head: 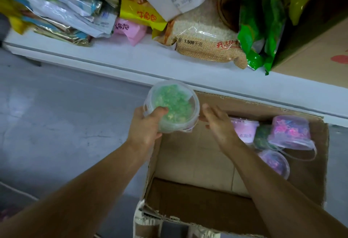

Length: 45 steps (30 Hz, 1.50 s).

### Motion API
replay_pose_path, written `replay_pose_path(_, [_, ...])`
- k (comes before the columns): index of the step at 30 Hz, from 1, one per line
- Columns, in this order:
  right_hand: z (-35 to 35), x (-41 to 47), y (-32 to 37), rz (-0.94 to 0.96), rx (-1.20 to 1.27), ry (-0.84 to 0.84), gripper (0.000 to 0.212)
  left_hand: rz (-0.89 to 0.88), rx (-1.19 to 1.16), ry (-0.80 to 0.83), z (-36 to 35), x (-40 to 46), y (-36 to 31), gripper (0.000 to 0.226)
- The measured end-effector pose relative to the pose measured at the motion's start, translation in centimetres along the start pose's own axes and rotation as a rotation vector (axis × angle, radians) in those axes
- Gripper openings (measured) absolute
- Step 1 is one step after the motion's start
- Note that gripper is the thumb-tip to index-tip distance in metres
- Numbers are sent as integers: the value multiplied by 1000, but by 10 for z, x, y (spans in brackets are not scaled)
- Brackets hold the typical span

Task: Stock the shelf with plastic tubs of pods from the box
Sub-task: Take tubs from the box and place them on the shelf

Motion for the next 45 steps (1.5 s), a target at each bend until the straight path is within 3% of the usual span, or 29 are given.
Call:
replay_pose_path(2, [-9,12,-17,-56,-74,-5,55,-31,-51,-73,17,6,-2,14])
replay_pose_path(4, [-17,25,-36,-111,-144,3,25,-49,-75,-138,32,14,0,15])
replay_pose_path(5, [-19,34,-46,-138,-173,-10,19,-52,-96,-164,38,18,2,16])
replay_pose_path(9, [-27,60,-66,-241,-140,-100,55,-61,-141,-222,48,35,11,35])
replay_pose_path(11, [-34,74,-74,-315,-51,-151,61,-68,-135,-219,47,42,13,38])
replay_pose_path(14, [-52,84,-91,-416,5,-118,63,-65,-127,-203,46,50,17,35])
replay_pose_path(19, [-68,61,-129,-643,237,-34,43,-53,-115,-213,50,51,21,41])
replay_pose_path(24, [-73,45,-158,-588,484,-100,67,-34,-114,-227,54,49,24,41])
replay_pose_path(28, [-78,44,-159,-516,550,-72,47,-38,-92,-241,57,47,26,39])
replay_pose_path(33, [-50,29,-128,-386,405,-194,45,-2,-108,-252,61,32,24,37])
replay_pose_path(42, [23,-82,2,-292,638,-199,25,-22,-156,-211,65,-64,-48,32])
replay_pose_path(45, [50,-122,67,-238,663,-196,32,-52,-154,-191,70,-111,-90,31])
Point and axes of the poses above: each hand's wrist, its own x-axis towards the middle knuckle, its own z-axis out of the back of the hand, y = z × x, the point moved 10 cm from there along x, towards the middle knuckle, and after that the axes turned 15 degrees about x, right-handed, at the moved point
